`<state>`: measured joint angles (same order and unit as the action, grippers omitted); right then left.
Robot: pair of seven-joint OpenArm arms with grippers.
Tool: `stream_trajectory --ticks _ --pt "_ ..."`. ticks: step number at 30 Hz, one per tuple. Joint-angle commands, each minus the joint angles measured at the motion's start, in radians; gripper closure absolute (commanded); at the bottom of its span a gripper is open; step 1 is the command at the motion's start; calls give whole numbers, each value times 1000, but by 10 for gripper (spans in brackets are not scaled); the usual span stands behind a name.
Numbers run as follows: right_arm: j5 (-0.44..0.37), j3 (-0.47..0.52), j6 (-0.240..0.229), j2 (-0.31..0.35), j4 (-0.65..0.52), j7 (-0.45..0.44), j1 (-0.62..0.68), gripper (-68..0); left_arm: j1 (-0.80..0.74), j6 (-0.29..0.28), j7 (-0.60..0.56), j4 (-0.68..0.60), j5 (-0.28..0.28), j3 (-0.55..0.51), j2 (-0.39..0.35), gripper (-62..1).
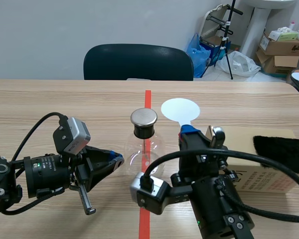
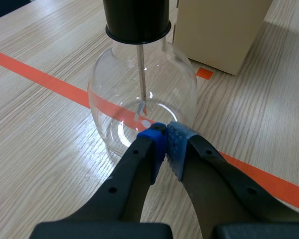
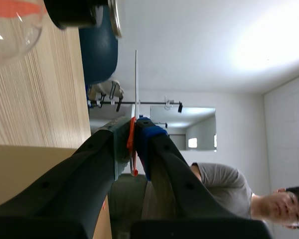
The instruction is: Do the electroscope experiment
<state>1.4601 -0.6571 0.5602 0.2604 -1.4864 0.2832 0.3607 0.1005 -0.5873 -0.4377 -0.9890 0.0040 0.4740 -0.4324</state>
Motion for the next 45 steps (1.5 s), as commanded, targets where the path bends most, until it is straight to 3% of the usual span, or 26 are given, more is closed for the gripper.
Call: stream_trajectory --ticks 1,9,13,45 --pt "1 -2 11 3 -24 -26 -14 -10 11 -1 -11 -16 -10 -2 2 -30" --pt "1 -2 11 3 -24 -203 -14 -10 11 -1 -11 -16 -10 -2 2 -30" --pt "1 -2 11 3 -24 -250 -14 -10 11 -1 -11 -16 -10 -2 2 -29" --pt "1 -2 11 3 -24 -253 -26 -10 11 -1 -11 -16 -10 -2 2 -30"
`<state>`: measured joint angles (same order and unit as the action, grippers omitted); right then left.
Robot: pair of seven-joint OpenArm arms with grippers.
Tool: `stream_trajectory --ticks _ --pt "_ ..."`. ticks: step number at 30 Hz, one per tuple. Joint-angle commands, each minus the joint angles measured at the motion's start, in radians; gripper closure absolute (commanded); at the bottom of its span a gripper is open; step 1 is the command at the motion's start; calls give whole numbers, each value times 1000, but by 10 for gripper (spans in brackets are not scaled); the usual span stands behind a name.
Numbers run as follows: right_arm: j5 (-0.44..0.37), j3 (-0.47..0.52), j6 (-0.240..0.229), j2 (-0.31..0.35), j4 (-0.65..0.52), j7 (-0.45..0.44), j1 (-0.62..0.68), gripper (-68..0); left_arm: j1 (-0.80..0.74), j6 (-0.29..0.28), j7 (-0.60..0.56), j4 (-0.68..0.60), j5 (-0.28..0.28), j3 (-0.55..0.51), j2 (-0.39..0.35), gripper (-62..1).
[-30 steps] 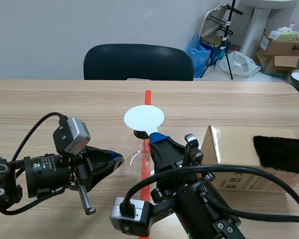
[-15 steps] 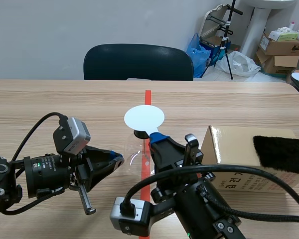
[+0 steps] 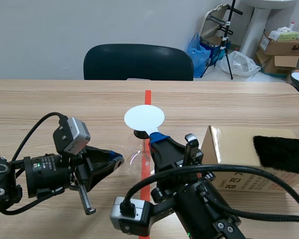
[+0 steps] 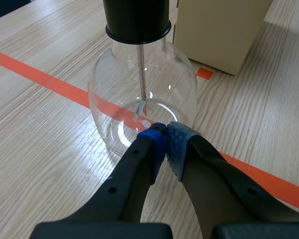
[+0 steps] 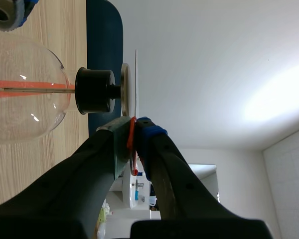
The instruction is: Do the electroscope experiment
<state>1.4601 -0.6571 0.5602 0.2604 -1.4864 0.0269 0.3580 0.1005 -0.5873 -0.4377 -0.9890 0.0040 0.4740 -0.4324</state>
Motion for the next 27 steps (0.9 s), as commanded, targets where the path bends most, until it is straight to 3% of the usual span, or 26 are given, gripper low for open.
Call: stream_trajectory --ticks 1,27 --pt "1 -2 11 4 -24 4 -24 -10 11 -1 -11 -16 -10 -2 2 -30" --pt "1 -2 -1 14 -24 18 -28 -10 11 -1 -11 -16 -10 -2 2 -30"
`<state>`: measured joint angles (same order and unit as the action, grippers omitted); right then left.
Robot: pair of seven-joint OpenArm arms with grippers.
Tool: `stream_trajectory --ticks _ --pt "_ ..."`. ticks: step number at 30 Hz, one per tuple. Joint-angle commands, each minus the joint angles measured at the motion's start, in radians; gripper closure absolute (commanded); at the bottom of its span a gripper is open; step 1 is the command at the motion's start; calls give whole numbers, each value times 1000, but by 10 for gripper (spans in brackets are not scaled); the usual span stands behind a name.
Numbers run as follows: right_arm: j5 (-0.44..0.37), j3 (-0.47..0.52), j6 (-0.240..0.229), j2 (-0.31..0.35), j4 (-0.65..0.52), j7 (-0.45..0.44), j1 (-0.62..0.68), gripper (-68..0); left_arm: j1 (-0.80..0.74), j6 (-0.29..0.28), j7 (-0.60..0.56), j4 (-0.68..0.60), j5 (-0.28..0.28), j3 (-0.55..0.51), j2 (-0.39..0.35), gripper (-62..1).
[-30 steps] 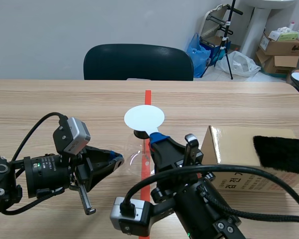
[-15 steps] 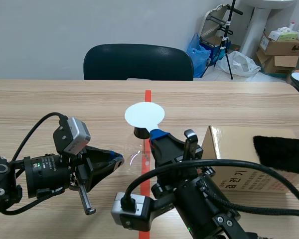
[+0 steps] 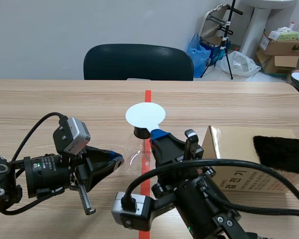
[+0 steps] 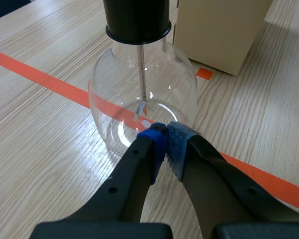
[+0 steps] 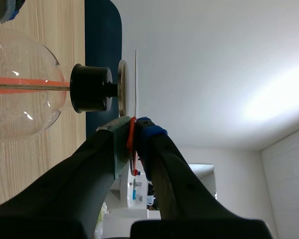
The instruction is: Do the electroscope experiment
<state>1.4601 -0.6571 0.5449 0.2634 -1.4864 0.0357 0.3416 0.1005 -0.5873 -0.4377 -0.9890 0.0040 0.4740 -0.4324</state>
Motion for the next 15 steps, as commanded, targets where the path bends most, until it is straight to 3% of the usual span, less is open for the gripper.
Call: stream_trajectory --ticks 1,7,15 --pt "1 -2 14 11 -24 11 -12 -10 11 -1 -11 -16 -10 -2 2 -29" --pt "1 -2 14 11 -24 79 -12 -10 11 -1 -11 -16 -10 -2 2 -30" --pt "1 -2 14 11 -24 262 -12 -10 11 -1 -11 -16 -10 -2 2 -30"
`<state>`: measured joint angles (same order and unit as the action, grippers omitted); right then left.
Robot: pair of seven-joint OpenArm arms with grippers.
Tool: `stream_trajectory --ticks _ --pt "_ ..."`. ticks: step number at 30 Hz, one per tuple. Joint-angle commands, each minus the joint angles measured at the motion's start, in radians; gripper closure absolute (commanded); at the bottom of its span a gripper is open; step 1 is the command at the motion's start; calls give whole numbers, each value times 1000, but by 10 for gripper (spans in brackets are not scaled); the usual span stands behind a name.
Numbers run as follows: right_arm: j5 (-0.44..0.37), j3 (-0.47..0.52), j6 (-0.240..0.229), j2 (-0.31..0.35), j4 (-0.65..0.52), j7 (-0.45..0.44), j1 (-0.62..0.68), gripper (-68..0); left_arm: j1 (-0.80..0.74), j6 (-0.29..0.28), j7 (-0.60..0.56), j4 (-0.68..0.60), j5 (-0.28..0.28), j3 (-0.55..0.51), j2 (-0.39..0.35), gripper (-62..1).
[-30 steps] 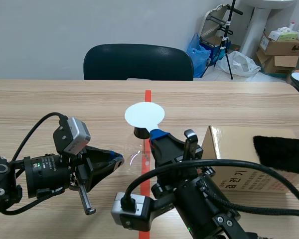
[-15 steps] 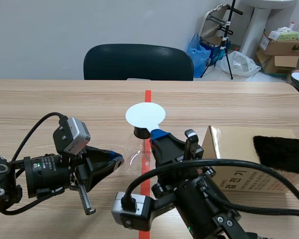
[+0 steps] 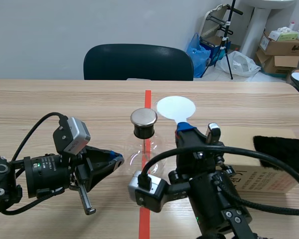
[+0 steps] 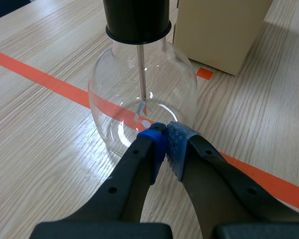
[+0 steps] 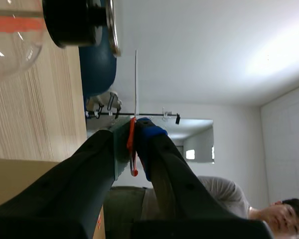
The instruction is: Do the electroscope experiment
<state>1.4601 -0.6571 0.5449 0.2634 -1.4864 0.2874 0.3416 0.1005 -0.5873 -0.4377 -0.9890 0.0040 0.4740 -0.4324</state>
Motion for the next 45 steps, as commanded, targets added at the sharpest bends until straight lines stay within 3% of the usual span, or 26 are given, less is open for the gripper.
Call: stream_trajectory --ticks 1,12,22,34,45 --pt "1 -2 14 11 -24 35 -12 -10 11 -1 -11 -16 -10 -2 2 -29" --pt "1 -2 14 11 -24 265 -12 -10 11 -1 -11 -16 -10 -2 2 -30" --pt "1 -2 15 11 -24 347 -12 -10 11 -1 -11 -16 -10 -2 2 -30" --pt "1 -3 15 11 -24 311 -12 -10 11 -1 -11 -16 -10 -2 2 -30" --pt "1 -2 16 11 -24 135 -13 -10 11 -1 -11 -16 -10 -2 2 -30"
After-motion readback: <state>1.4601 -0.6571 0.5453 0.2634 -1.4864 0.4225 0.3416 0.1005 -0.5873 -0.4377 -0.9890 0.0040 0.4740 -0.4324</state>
